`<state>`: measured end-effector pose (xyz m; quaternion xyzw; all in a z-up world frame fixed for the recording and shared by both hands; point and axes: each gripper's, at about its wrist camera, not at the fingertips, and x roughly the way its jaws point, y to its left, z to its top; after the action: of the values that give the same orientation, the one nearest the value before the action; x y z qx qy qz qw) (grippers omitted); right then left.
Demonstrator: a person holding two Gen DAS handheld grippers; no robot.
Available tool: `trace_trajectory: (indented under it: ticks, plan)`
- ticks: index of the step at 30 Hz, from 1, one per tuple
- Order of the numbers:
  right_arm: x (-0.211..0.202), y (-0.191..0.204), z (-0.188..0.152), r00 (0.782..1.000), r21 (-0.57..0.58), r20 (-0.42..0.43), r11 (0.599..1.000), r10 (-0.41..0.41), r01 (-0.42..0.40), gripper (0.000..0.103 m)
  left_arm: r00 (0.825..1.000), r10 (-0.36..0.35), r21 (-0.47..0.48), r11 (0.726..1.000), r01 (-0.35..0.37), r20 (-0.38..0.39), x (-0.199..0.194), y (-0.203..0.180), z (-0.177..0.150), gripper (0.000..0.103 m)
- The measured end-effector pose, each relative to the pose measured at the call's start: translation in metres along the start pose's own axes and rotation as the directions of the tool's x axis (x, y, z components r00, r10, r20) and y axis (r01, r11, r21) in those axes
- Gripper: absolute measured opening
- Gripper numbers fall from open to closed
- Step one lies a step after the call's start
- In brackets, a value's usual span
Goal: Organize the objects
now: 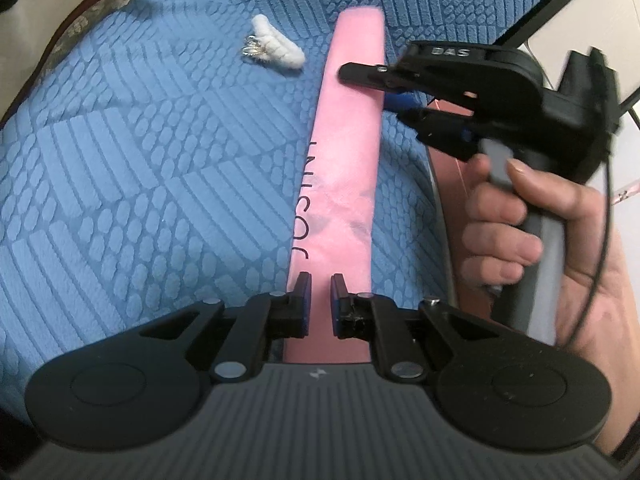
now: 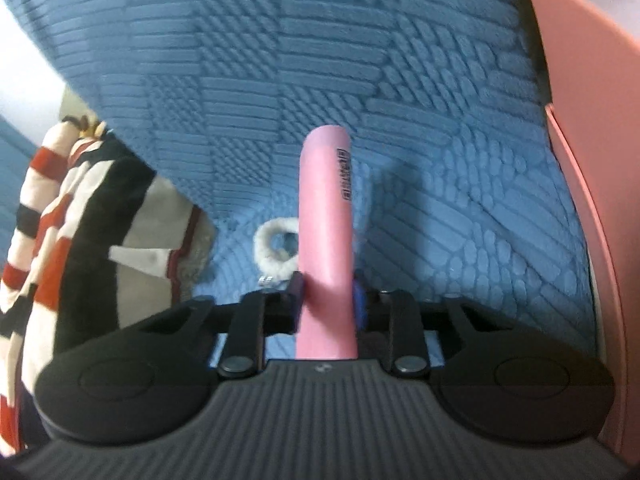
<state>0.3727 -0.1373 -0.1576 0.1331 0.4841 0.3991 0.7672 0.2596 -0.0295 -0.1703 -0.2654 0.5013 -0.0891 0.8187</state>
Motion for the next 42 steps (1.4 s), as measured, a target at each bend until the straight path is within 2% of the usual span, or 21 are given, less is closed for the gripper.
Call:
trace_trajectory:
  ticks: [4, 9, 18, 21, 24, 30, 37, 42]
  plan:
    - [-0.017, 0.012, -0.003, 0.999, -0.058, 0.023, 0.998, 0.039, -0.037, 0.013, 1.0, 0.001, -0.004, 1.0, -0.001, 0.001, 0.0, 0.0, -0.001, 0.014]
    - [-0.04, 0.029, -0.015, 0.996, -0.149, 0.037, 0.986, 0.082, -0.076, 0.012, 1.0, 0.011, -0.006, 1.0, -0.011, 0.01, 0.0, -0.003, -0.003, 0.014]
    - [-0.085, 0.037, -0.047, 0.994, -0.279, 0.022, 0.956, 0.103, -0.093, 0.009, 0.999, 0.034, 0.008, 0.999, -0.035, 0.031, 0.002, -0.01, -0.003, 0.014]
    - [-0.093, 0.041, -0.058, 0.994, -0.298, 0.011, 0.949, 0.11, -0.101, 0.009, 0.999, 0.023, -0.028, 0.999, -0.022, 0.033, 0.006, -0.008, -0.004, 0.014]
    - [-0.096, 0.053, -0.069, 0.997, -0.363, 0.005, 0.929, 0.081, -0.074, 0.009, 0.999, 0.016, -0.067, 0.998, -0.013, 0.036, 0.0, -0.002, -0.002, 0.014]
    - [-0.102, 0.068, -0.092, 0.999, -0.459, -0.018, 0.887, 0.047, -0.05, 0.01, 0.995, 0.026, -0.151, 0.988, -0.011, 0.094, -0.022, 0.017, 0.005, 0.014]
    - [-0.104, 0.073, -0.118, 0.996, -0.562, -0.087, 0.823, 0.036, -0.079, 0.009, 0.984, -0.069, -0.249, 0.962, 0.109, 0.166, -0.041, 0.041, 0.021, 0.014]
    - [-0.098, 0.08, -0.137, 0.99, -0.641, -0.137, 0.764, -0.017, -0.076, 0.01, 0.981, -0.162, -0.184, 0.966, 0.18, 0.111, -0.043, 0.03, 0.02, 0.014]
